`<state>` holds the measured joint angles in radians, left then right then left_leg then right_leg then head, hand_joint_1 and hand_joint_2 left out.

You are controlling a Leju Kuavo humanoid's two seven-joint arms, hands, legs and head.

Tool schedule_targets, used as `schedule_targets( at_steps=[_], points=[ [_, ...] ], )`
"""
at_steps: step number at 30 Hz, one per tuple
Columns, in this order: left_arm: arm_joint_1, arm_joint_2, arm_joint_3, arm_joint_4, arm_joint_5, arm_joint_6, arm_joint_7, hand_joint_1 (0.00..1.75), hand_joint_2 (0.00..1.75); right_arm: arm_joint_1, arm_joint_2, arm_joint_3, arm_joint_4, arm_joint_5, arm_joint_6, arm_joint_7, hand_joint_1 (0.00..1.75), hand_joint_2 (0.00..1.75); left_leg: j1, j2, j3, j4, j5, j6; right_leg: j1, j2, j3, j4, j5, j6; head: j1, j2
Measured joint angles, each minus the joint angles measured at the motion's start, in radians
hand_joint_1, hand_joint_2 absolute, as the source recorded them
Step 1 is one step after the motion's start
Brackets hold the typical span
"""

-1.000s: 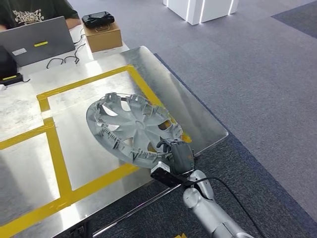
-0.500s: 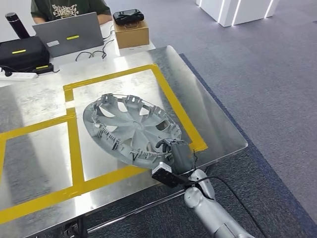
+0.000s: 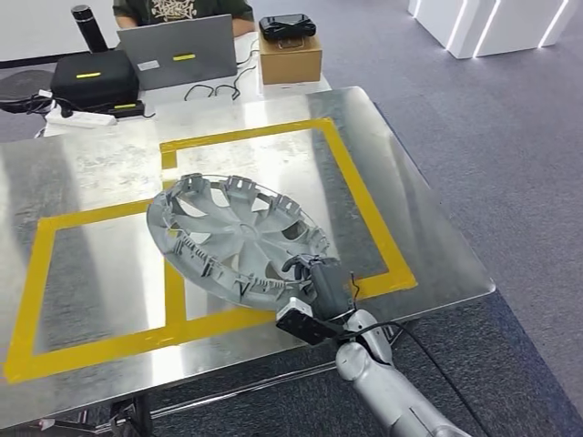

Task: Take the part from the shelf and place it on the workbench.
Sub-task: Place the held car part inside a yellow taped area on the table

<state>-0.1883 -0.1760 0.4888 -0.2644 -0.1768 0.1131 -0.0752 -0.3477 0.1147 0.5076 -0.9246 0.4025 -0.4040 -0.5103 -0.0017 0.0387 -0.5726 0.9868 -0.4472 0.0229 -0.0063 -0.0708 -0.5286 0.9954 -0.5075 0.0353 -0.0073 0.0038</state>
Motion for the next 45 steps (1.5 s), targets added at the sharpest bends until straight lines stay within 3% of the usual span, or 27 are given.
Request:
schedule_targets(
  at_steps=[2,4,5,6,7,8,10,12,14,16,19,20,21,23,24,26,28,31,33,35,37,38,39,40,42,44,45],
  points=[
    [-0.002,-0.001,0.000,0.000,0.000,0.001,-0.001,0.00,0.00,0.001,-0.001,0.000,0.000,-0.001,0.000,0.000,1.75,1.75,0.006,-0.019,0.003,-0.006,0.006,0.011,-0.003,0.041,-0.041,0.082,-0.046,0.008,0.005,0.000],
    [-0.003,-0.002,0.000,0.000,0.000,0.013,-0.002,0.00,0.00,0.004,-0.002,0.000,0.000,-0.001,0.000,0.000,1.75,1.75,0.006,-0.040,0.002,-0.006,0.006,0.014,-0.004,0.065,-0.114,0.222,-0.104,0.011,0.009,0.000],
    [-0.003,-0.004,0.000,0.000,0.000,0.024,-0.003,0.00,0.00,0.006,-0.003,0.000,0.000,-0.001,0.000,0.000,1.75,1.75,0.006,-0.050,0.002,-0.006,0.005,0.015,-0.004,0.068,-0.144,0.272,-0.114,0.012,0.009,0.000],
    [-0.002,-0.005,0.000,0.000,0.000,0.037,-0.004,0.00,0.00,0.006,-0.003,0.000,0.000,-0.002,0.000,0.001,1.75,1.75,0.005,-0.061,0.003,-0.005,0.005,0.015,-0.004,0.069,-0.158,0.286,-0.104,0.012,0.009,0.000],
    [-0.001,-0.006,0.000,0.000,0.000,0.047,-0.006,0.00,0.00,0.006,-0.003,0.000,0.000,-0.002,0.000,0.002,1.75,1.75,0.005,-0.073,0.004,-0.003,0.004,0.014,-0.004,0.071,-0.152,0.258,-0.074,0.011,0.009,0.000],
    [-0.001,-0.009,0.000,0.000,-0.001,0.053,-0.011,0.00,0.00,0.005,-0.003,-0.001,0.000,-0.002,-0.001,0.003,1.75,1.75,0.005,-0.085,0.005,-0.002,0.002,0.012,-0.004,0.078,-0.128,0.195,-0.031,0.009,0.009,0.000],
    [-0.001,-0.015,-0.001,0.000,-0.001,0.056,-0.022,0.00,0.00,0.003,-0.004,-0.001,-0.001,-0.002,-0.002,0.004,1.75,1.75,0.005,-0.106,0.003,0.004,-0.002,0.005,-0.008,0.113,-0.067,0.059,0.026,0.003,0.010,0.000],
    [0.004,-0.023,-0.002,0.000,0.000,0.056,-0.033,0.00,0.00,0.002,-0.004,-0.001,-0.001,0.001,-0.004,0.005,1.75,1.75,0.006,-0.123,-0.002,0.008,-0.003,-0.007,-0.009,0.134,-0.038,0.005,0.032,-0.005,0.009,0.000],
    [0.012,-0.030,-0.003,0.000,0.001,0.056,-0.040,0.00,0.00,0.001,-0.004,0.000,-0.002,0.011,-0.011,0.006,1.75,1.75,0.010,-0.136,-0.005,0.008,-0.002,-0.020,-0.008,0.118,-0.032,0.000,0.034,-0.016,0.009,0.000],
    [0.016,-0.036,-0.007,0.000,0.003,0.058,-0.044,0.00,0.00,-0.002,-0.004,0.003,-0.002,0.032,-0.028,0.014,1.75,1.75,0.010,-0.114,-0.019,0.038,-0.022,-0.032,-0.011,0.098,-0.026,-0.006,0.037,-0.028,0.006,0.000],
    [0.015,-0.043,-0.011,0.000,0.005,0.062,-0.046,0.00,0.00,-0.004,-0.004,0.008,0.005,0.065,-0.053,0.031,1.75,1.75,0.012,-0.056,-0.107,0.217,-0.108,-0.046,-0.010,0.063,-0.024,-0.009,0.035,-0.039,-0.003,0.000],
    [0.016,-0.045,-0.011,0.000,0.006,0.062,-0.046,0.00,0.00,-0.005,-0.004,0.009,0.008,0.074,-0.059,0.036,1.75,1.75,0.014,-0.050,-0.134,0.272,-0.126,-0.049,-0.009,0.052,-0.024,-0.008,0.034,-0.040,-0.004,0.000],
    [0.018,-0.046,-0.011,0.000,0.007,0.064,-0.046,0.00,0.00,-0.007,-0.004,0.011,0.013,0.084,-0.067,0.043,1.75,1.75,0.015,-0.047,-0.146,0.296,-0.124,-0.050,-0.009,0.043,-0.024,-0.008,0.033,-0.040,-0.004,0.000],
    [0.019,-0.046,-0.013,0.000,0.008,0.065,-0.046,0.00,0.00,-0.014,-0.004,0.017,0.028,0.115,-0.091,0.063,1.75,1.75,0.015,-0.039,-0.114,0.229,-0.070,-0.049,-0.009,0.026,-0.022,-0.008,0.031,-0.039,-0.004,0.000],
    [0.018,-0.046,-0.016,0.000,0.009,0.066,-0.045,0.00,0.00,-0.021,-0.004,0.022,0.041,0.139,-0.109,0.078,1.75,1.75,0.013,-0.022,-0.080,0.160,-0.033,-0.044,-0.008,0.019,-0.020,-0.008,0.029,-0.037,-0.004,0.000],
    [0.012,-0.047,-0.023,0.000,0.009,0.066,-0.040,0.00,0.00,-0.033,-0.004,0.031,0.068,0.196,-0.144,0.116,1.75,1.75,0.006,0.016,-0.024,0.046,0.004,-0.037,-0.001,0.009,-0.018,-0.004,0.024,-0.029,-0.006,0.000],
    [0.009,-0.048,-0.026,0.000,0.009,0.067,-0.035,0.00,0.00,-0.039,-0.004,0.034,0.080,0.227,-0.161,0.138,1.75,1.75,0.000,0.032,-0.009,0.014,0.003,-0.034,0.005,0.006,-0.018,-0.001,0.021,-0.024,-0.008,0.000],
    [0.008,-0.048,-0.027,0.000,0.009,0.067,-0.034,0.00,0.00,-0.040,-0.004,0.035,0.085,0.235,-0.165,0.144,1.75,1.75,0.000,0.030,-0.008,0.010,0.001,-0.032,0.005,0.005,-0.019,-0.001,0.020,-0.023,-0.009,0.000],
    [0.005,-0.049,-0.035,0.000,0.009,0.069,-0.025,0.00,0.00,-0.067,-0.002,0.049,0.139,0.283,-0.174,0.196,1.75,1.75,0.001,0.020,-0.009,0.009,-0.001,-0.023,0.005,-0.004,-0.017,-0.002,0.019,-0.017,-0.007,0.000],
    [-0.003,-0.051,-0.058,0.000,0.010,0.074,-0.007,0.00,0.00,-0.139,0.001,0.084,0.286,0.374,-0.172,0.324,1.75,1.75,0.005,-0.004,-0.009,0.007,0.003,-0.002,0.001,0.025,-0.064,0.096,-0.036,0.001,0.004,0.000],
    [-0.008,-0.052,-0.078,0.000,0.015,0.076,0.001,0.00,0.00,-0.192,0.003,0.108,0.398,0.425,-0.163,0.417,1.75,1.75,0.008,-0.023,-0.006,0.004,0.006,0.011,-0.002,0.065,-0.145,0.255,-0.105,0.012,0.012,0.000],
    [-0.006,-0.052,-0.082,0.000,0.018,0.076,0.001,0.00,0.00,-0.198,0.003,0.111,0.412,0.431,-0.163,0.435,1.75,1.75,0.006,-0.027,-0.006,0.004,0.006,0.012,-0.002,0.068,-0.166,0.289,-0.107,0.012,0.012,0.000],
    [-0.005,-0.052,-0.084,0.000,0.021,0.076,0.000,0.00,0.00,-0.205,0.004,0.114,0.423,0.438,-0.163,0.456,1.75,1.75,0.005,-0.031,-0.004,0.004,0.006,0.012,-0.002,0.069,-0.168,0.282,-0.090,0.010,0.012,0.000],
    [-0.004,-0.052,-0.086,0.000,0.025,0.075,0.000,0.00,0.00,-0.212,0.004,0.118,0.430,0.445,-0.163,0.479,1.75,1.75,0.004,-0.035,-0.003,0.004,0.006,0.012,-0.002,0.069,-0.147,0.234,-0.058,0.006,0.013,0.000],
    [-0.004,-0.053,-0.090,0.000,0.029,0.074,0.000,0.00,0.00,-0.225,0.005,0.123,0.443,0.456,-0.163,0.517,1.75,1.75,0.001,-0.045,-0.001,0.005,0.006,0.009,0.001,0.070,-0.073,0.085,0.005,-0.008,0.013,0.000],
    [-0.004,-0.055,-0.093,0.000,0.031,0.072,0.000,0.00,0.00,-0.235,0.006,0.126,0.450,0.460,-0.163,0.529,1.75,1.75,-0.001,-0.053,-0.001,0.007,0.001,0.002,0.005,0.070,-0.031,-0.001,0.023,-0.018,0.012,0.000],
    [-0.004,-0.055,-0.094,0.000,0.031,0.071,0.000,0.00,0.00,-0.237,0.006,0.127,0.453,0.461,-0.163,0.531,1.75,1.75,-0.002,-0.055,-0.001,0.008,-0.006,0.001,0.006,0.068,-0.029,-0.008,0.022,-0.016,0.012,0.000]
  ],
)
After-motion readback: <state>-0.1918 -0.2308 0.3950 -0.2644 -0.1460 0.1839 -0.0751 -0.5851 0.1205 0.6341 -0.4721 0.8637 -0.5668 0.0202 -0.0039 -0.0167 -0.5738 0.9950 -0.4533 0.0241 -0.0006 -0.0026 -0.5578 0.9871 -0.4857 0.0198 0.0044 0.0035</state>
